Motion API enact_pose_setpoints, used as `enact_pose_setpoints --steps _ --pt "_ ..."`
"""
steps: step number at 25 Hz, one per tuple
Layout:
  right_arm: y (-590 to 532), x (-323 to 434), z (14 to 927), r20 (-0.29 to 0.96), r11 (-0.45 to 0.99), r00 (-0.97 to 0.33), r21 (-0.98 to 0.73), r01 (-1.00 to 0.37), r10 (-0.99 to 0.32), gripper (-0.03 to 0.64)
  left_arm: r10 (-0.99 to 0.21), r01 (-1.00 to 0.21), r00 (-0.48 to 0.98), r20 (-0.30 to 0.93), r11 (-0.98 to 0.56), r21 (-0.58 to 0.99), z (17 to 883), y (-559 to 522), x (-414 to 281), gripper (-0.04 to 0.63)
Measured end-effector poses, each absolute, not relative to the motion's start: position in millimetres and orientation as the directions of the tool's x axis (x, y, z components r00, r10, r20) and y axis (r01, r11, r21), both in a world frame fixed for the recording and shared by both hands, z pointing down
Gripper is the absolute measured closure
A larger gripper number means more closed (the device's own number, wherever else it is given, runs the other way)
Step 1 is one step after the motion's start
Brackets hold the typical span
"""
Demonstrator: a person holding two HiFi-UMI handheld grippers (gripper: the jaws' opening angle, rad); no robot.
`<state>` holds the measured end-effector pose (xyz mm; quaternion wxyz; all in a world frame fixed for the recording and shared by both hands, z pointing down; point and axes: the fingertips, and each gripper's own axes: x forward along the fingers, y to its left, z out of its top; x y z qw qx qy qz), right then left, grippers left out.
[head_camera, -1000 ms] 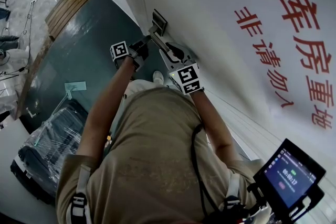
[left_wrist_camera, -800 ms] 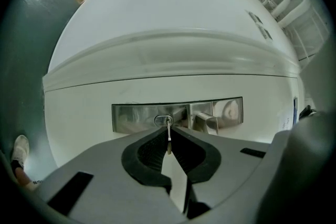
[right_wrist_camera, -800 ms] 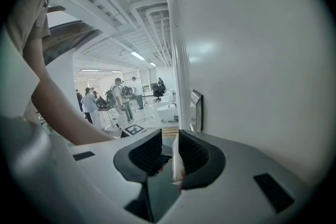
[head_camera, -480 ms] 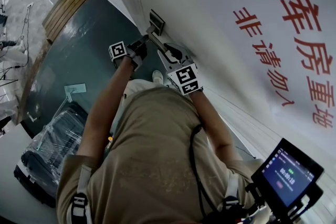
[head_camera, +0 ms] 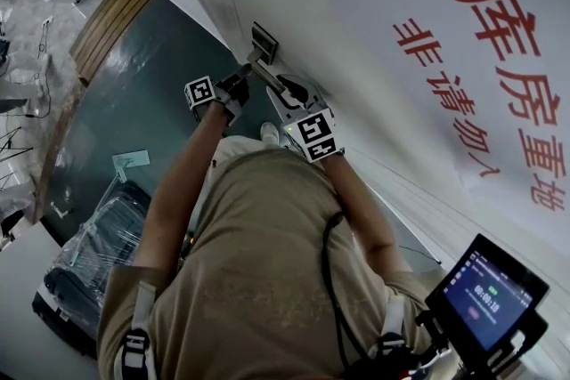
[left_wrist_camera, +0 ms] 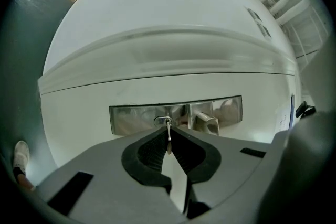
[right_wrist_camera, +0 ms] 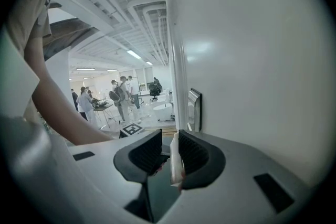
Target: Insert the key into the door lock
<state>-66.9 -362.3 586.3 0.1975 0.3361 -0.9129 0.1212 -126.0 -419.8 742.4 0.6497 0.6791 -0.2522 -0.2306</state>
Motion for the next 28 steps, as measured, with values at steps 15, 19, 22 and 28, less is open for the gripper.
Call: enact_pose_setpoints --steps 15,19,22,28 --pt "-370.4 -62.7 588.2 0.434 0.723 -0.678 -0.082 -0.686 -0.594 0.512 -0.612 -0.082 0.790 0.036 -0.048 0.995 743.1 -424.6 -126.1 0.560" --pt "-370.8 -62.9 587.3 0.429 0.724 -0.681 -0.086 -0.684 -0.593 0.512 -0.643 -0.063 0.765 0.025 -0.036 0.997 742.9 -423.6 -124.6 0.560" --pt "-370.2 -63.2 588.7 0.434 0.730 -0.685 -0.083 -0.678 -0.586 0.512 -0.649 -0.061 0.760 0.024 -0.036 0.997 743.7 -424.1 -124.8 0.560" --pt "-371.1 -62.5 589.3 0.443 0.737 -0.686 -0.079 -0.671 -0.577 0.512 -0.627 -0.096 0.777 0.045 -0.047 0.994 742.7 -425.4 -123.2 0.560"
